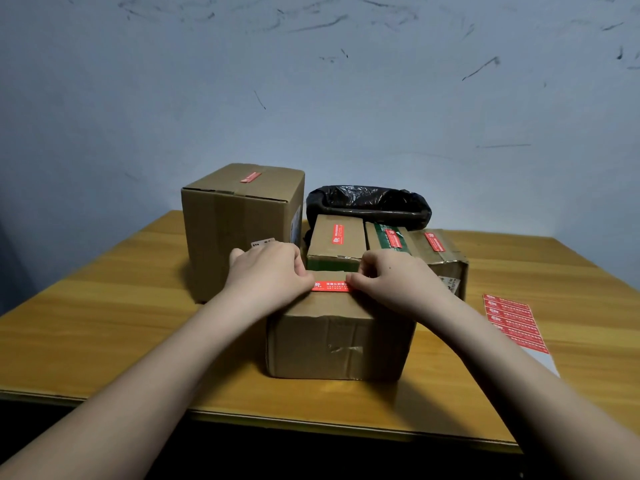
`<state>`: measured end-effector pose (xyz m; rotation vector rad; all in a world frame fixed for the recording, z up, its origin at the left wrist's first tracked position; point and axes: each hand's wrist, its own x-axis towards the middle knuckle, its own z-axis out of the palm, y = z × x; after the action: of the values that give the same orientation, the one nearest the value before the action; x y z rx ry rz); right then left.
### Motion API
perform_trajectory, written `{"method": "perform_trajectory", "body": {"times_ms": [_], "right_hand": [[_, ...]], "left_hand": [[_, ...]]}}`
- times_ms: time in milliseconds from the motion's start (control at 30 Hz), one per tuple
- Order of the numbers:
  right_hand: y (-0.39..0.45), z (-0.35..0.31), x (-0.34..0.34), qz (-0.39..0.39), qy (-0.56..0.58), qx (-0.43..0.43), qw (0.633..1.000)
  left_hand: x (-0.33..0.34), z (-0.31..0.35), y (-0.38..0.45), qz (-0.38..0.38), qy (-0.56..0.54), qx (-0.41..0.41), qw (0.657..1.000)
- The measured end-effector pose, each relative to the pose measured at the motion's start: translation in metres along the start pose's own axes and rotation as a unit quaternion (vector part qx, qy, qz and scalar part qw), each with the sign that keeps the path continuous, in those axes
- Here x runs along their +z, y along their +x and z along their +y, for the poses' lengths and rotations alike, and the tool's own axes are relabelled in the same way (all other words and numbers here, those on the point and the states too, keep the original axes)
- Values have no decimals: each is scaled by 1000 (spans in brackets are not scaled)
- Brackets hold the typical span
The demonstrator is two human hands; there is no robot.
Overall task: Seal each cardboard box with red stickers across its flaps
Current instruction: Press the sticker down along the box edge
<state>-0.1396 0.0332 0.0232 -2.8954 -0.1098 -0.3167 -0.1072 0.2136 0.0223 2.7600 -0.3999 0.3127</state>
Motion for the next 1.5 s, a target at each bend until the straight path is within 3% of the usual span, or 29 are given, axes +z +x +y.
{"method": "perform_trajectory", "body": {"times_ms": [500, 700, 833, 900, 1067, 1300, 1500], "right_hand": [[-6, -2, 2, 56, -99, -45, 993], [-16, 0, 2, 73, -127, -12, 989], [-33, 3, 12, 167, -95, -42, 980], [-46, 1, 18, 191, -62, -95, 975], [-61, -4, 30, 114, -76, -115, 984], [-64, -3, 40, 113, -141, -90, 979], [-70, 1, 39, 119, -141, -83, 979]], "left_hand": [[7, 0, -2, 24, 36, 18, 999], [6, 5, -11, 75, 88, 25, 993], [13, 3, -30, 155, 24, 110, 982], [16, 4, -43, 143, 13, 184, 972], [22, 2, -57, 32, 57, 226, 972], [27, 1, -60, 34, 78, 217, 972], [26, -4, -67, 97, 110, 200, 969]]}}
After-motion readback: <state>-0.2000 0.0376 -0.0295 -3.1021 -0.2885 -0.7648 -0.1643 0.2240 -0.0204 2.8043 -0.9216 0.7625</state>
